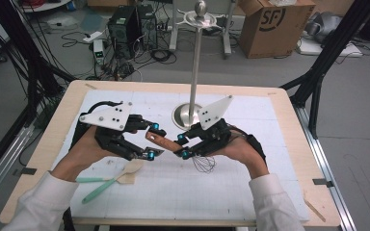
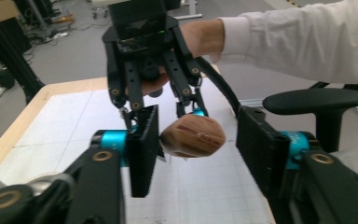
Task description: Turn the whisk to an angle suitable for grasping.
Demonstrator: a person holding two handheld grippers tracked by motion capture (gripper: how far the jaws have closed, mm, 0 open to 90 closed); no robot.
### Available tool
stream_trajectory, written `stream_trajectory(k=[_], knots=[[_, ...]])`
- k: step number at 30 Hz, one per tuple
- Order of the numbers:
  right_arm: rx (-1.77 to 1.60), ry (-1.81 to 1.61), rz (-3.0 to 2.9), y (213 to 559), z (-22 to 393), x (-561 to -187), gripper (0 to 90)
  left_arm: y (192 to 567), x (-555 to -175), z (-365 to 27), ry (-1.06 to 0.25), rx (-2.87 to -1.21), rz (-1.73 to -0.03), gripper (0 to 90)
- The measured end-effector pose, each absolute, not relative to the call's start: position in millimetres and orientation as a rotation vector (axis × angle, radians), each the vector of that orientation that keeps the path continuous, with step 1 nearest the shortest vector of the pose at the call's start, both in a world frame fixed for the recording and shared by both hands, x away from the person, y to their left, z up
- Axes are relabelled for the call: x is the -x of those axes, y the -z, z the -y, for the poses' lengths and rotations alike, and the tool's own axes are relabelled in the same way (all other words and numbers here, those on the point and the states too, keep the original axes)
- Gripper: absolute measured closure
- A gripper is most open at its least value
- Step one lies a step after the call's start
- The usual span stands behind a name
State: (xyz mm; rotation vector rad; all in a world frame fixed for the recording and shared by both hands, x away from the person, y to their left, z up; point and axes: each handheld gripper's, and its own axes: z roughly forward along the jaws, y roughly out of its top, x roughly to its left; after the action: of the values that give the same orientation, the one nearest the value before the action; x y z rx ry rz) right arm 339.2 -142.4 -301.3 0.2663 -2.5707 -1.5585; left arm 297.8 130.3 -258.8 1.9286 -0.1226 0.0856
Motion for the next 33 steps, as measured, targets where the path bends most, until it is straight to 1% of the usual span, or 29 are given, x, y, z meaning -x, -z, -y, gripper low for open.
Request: stream_trajectory(k=[2, 5, 12, 16, 26, 30, 33], knots=[[-0.265, 1.552, 2.573, 301.4, 142.2, -339.0, 70.2, 259.0, -298.2, -130.5, -0.092, -1.927, 0.114, 60.8], [-0.262, 1.551, 2.567, 301.6, 141.0, -338.9, 70.2, 259.0, -299.9, -130.7, -0.102, -1.93, 0.095, 66.6], [-0.247, 1.553, 2.565, 302.2, 139.0, -340.8, 70.3, 257.6, -300.0, -131.2, -0.105, -1.932, 0.052, 68.0], [-0.256, 1.551, 2.58, 302.5, 135.4, -340.4, 70.7, 255.5, -300.3, -130.7, -0.093, -1.928, 0.024, 70.7], [-0.268, 1.53, 2.601, 301.9, 128.1, -339.0, 71.1, 251.7, -299.0, -128.4, -0.102, -1.936, -0.003, 71.0], [-0.234, 1.531, 2.607, 300.9, 128.6, -341.0, 71.2, 251.5, -298.7, -127.6, -0.138, -1.928, -0.034, 69.9], [-0.215, 1.525, 2.61, 300.3, 128.6, -341.9, 71.2, 251.2, -299.0, -124.3, -0.145, -1.916, -0.054, 61.2]])
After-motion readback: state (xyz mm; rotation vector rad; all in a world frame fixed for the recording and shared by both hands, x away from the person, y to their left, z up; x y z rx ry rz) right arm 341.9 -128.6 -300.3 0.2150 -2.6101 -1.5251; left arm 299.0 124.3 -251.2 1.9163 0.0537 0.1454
